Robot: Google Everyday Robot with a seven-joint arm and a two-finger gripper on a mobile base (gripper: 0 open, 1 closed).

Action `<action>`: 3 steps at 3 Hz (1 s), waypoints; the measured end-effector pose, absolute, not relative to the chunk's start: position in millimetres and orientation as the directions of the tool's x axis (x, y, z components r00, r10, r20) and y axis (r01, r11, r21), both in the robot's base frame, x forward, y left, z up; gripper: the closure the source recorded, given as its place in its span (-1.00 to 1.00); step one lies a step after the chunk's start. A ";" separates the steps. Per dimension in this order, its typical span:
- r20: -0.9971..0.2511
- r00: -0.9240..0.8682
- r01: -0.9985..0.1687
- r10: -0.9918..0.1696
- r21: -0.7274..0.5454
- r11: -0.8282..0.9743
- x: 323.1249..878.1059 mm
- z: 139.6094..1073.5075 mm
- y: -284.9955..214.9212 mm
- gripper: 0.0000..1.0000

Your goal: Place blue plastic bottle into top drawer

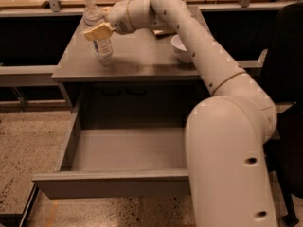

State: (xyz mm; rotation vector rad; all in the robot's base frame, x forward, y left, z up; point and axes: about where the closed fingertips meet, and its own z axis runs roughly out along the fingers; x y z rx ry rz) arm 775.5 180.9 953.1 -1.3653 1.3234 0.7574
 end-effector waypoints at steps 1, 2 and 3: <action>-0.925 0.217 -0.943 -0.313 -0.282 0.178 748.9 972.5 152.9 1.00; -0.922 0.210 -0.940 -0.325 -0.282 0.193 708.0 982.2 123.3 1.00; -0.932 0.148 -0.947 -0.330 -0.230 0.224 667.7 978.7 93.6 1.00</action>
Offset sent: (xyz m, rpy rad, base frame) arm -0.1291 -0.1059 0.0260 -0.0477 -0.0105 -0.0745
